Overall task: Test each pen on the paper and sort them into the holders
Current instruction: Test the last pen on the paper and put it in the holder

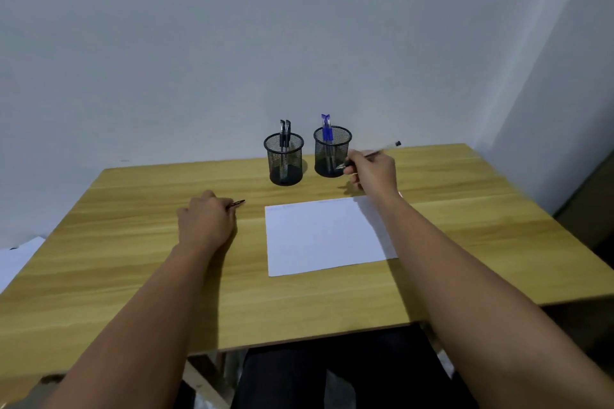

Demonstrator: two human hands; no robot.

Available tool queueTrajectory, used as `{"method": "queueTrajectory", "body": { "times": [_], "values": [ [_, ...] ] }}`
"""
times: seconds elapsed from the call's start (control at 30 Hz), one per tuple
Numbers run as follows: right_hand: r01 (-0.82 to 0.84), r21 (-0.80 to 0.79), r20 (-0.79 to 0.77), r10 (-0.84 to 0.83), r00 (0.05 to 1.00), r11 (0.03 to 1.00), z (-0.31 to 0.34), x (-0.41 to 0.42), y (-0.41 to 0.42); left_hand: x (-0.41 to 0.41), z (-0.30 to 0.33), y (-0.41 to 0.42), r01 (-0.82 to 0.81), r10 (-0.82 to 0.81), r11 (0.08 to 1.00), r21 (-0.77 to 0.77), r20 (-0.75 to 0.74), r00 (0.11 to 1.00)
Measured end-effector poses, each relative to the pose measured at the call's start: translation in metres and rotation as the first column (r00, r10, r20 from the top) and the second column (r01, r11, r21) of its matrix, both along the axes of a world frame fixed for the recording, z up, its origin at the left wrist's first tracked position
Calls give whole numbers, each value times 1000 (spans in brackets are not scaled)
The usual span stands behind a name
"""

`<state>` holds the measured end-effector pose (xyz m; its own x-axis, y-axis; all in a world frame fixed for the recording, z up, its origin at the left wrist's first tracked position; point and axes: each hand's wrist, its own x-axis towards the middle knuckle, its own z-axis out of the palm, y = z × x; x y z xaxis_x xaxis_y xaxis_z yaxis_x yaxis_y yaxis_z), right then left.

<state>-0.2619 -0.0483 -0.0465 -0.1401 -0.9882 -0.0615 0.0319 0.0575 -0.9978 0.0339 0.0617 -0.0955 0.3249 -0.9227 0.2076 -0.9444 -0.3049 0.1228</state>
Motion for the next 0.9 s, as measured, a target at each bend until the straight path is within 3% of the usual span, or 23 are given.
{"method": "queueTrajectory", "body": {
  "times": [0.1, 0.2, 0.33, 0.7, 0.9],
  "values": [
    [49, -51, 45, -47, 998, 997, -12, -17, 9, -12, -1, 2, 4, 2, 995, -100, 52, 999],
    [29, -48, 26, -28, 999, 998, -18, -29, 16, -28, -2, 8, 228, -210, 950, -216, 101, 972],
    [-57, -17, 86, 58, 995, 998, -26, -29, 21, -40, -9, 12, 380, -380, 920, -95, 21, 925],
    [-174, -11, -51, 173, 984, 985, -52, -36, 1, -34, -30, 11, 376, -380, 924, -65, -56, 923],
    [-127, -108, -78, 119, 990, 986, -63, -37, 7, -35, -32, 12, 368, -376, 924, -102, -71, 924]
  ]
}}
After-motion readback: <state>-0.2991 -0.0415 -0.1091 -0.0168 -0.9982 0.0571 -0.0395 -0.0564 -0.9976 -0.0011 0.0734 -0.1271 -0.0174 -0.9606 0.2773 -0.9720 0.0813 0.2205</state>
